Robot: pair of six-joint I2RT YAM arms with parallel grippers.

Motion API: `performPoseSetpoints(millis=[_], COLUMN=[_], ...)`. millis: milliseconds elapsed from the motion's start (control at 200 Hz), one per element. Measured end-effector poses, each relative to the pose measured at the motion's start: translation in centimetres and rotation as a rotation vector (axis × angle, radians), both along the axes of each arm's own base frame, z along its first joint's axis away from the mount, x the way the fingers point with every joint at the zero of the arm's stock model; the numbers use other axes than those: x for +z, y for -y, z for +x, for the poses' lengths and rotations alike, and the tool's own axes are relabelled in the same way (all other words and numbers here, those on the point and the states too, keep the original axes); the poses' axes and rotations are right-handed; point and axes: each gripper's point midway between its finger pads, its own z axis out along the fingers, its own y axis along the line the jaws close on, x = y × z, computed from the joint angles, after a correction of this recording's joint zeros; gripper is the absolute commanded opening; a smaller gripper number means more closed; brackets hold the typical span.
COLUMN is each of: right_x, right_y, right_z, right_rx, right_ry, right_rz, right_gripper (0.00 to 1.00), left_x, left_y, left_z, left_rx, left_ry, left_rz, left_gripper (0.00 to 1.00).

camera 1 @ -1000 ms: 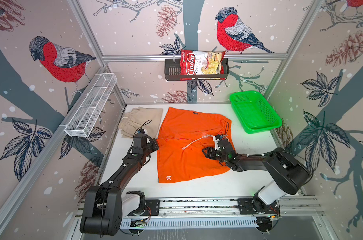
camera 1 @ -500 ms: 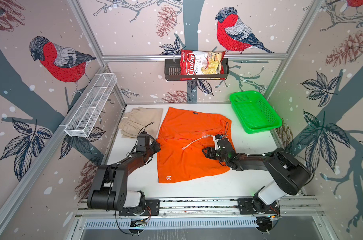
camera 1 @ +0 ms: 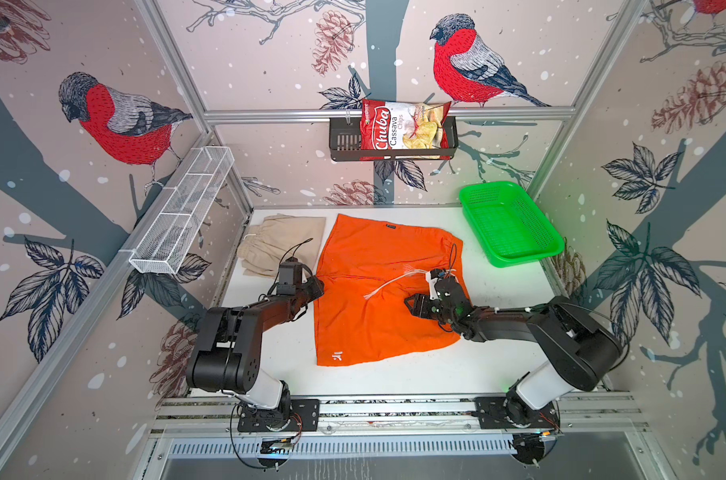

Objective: Fold and stack the shorts

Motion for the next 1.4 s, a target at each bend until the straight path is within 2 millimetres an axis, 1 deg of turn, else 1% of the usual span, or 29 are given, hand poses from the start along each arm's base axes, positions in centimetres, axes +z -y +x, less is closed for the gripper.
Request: performPoseSetpoints(millis=[230,310,420,505,770,921,1076,1146,1211,1301,1401], right_x=[-0.1,-0.1,-0.1,-0.1,-0.1,-0.2,-0.2,-0.3,-0.3,-0.3,-0.2], right_y=[0.0,0.0,0.0,0.0,0.0,0.1,0.4,0.7,0.9,1.0,1.0], right_z=[0.0,0.0,0.0,0.0,0.0,0.0,0.0,0.2,0.3,0.3,0.3], right_rx=[0.001,0.001,0.001,0.003,0.001,0.002,-0.003,-0.012,-0.018,-0.023,-0.023], right_ry=[-0.002,-0.002,-0.001,-0.001,0.000,0.002,0.001,0.004,0.005,0.007,0.008], right_rz=[-0.002,-0.001,-0.001,0.002,0.004,0.010,0.021,0.025,0.028,0.031,0.034], right_gripper=[0.67,0.67,0.67,0.67,0.67,0.67,0.67,0.67,0.67,0.67,0.67], left_x=[-0.2,-0.1,0.2,0.4,0.9,2.0,4.7,5.8,6.5,6.7,6.3], left_y=[0.0,0.0,0.1,0.4,0.9,1.0,0.9,0.5,-0.1,-0.9,-1.6], left_z=[0.8,1.1,1.6,1.9,2.1,2.3,2.9,3.1,3.3,3.4,3.6], left_rx=[-0.003,-0.003,-0.007,-0.017,-0.039,-0.041,-0.042,-0.029,-0.009,0.021,0.046], left_ry=[0.008,0.016,0.034,0.042,0.059,0.082,0.134,0.156,0.168,0.170,0.153], left_rz=[0.009,0.008,0.003,-0.008,-0.031,-0.033,-0.030,-0.023,-0.011,0.009,0.025], left_gripper=[0.38,0.35,0.28,0.20,0.00,0.00,0.00,0.00,0.00,0.00,0.00])
